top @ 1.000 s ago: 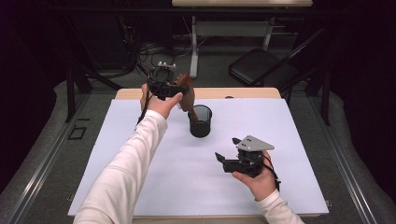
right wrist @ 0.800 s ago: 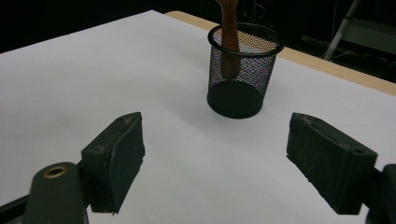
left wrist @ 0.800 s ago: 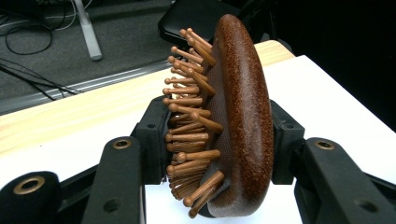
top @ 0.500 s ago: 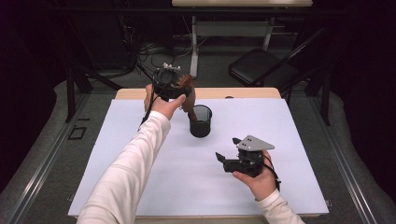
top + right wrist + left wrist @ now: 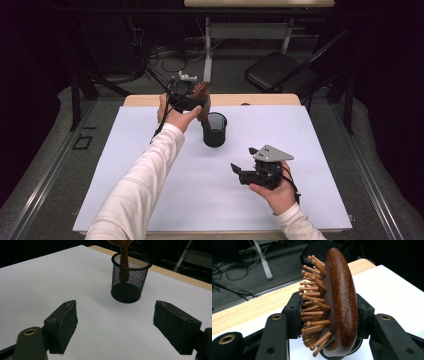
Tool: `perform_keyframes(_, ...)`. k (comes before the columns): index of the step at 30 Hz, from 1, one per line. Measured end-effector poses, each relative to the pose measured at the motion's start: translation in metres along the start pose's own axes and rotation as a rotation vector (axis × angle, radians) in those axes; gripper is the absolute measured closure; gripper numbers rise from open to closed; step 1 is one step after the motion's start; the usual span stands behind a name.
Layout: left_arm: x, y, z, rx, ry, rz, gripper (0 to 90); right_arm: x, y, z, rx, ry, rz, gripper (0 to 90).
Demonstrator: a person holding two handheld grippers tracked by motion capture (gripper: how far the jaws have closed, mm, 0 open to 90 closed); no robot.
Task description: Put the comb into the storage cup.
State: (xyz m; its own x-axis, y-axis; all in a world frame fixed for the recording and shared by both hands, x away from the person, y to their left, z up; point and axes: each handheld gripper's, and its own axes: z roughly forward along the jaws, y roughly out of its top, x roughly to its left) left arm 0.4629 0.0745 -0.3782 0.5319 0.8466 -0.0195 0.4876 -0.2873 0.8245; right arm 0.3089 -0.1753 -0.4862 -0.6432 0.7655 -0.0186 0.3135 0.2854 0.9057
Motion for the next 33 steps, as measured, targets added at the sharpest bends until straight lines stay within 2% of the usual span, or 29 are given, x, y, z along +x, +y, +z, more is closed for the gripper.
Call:
perform_keyframes(5, -0.006, -0.001, 0.000, -0.013, 0.000, 0.033, 51.5, 0.000, 0.000, 0.000, -0.002, 0.000, 0.002, 19.0)
perform_keyframes(11, -0.012, -0.005, 0.003, -0.006, 0.003, 0.072, 51.5, 0.000, 0.000, 0.000, 0.000, 0.000, 0.002, 19.0)
perform_keyframes(23, -0.012, -0.008, 0.006, -0.011, 0.004, 0.071, 51.5, 0.000, 0.000, 0.000, 0.001, -0.002, 0.002, 19.0)
perform_keyframes(33, -0.018, -0.013, 0.004, -0.031, 0.009, 0.106, 50.9, 0.000, 0.000, 0.000, 0.001, -0.004, 0.000, 19.0)
